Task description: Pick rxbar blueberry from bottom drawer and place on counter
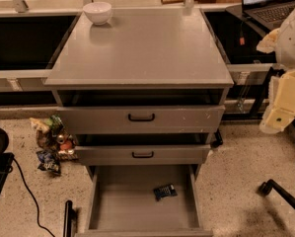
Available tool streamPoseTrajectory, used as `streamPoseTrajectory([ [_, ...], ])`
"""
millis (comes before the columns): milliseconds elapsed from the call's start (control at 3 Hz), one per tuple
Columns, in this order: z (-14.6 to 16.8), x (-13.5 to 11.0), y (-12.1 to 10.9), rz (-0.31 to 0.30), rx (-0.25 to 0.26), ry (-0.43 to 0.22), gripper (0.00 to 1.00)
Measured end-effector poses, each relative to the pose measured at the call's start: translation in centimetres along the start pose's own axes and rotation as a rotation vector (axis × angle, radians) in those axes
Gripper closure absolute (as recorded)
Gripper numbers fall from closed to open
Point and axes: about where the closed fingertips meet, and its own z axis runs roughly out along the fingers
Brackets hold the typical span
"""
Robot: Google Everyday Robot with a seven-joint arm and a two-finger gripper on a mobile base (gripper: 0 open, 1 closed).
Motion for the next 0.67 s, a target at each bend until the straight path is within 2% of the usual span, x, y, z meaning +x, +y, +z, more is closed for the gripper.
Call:
streamPoseTrajectory([
  [333, 0.0, 0.0, 0.0, 0.000, 0.000, 0.000, 0.00],
  [667, 3.0, 0.1, 0.6, -0.028, -0.003, -0.039, 0.00],
])
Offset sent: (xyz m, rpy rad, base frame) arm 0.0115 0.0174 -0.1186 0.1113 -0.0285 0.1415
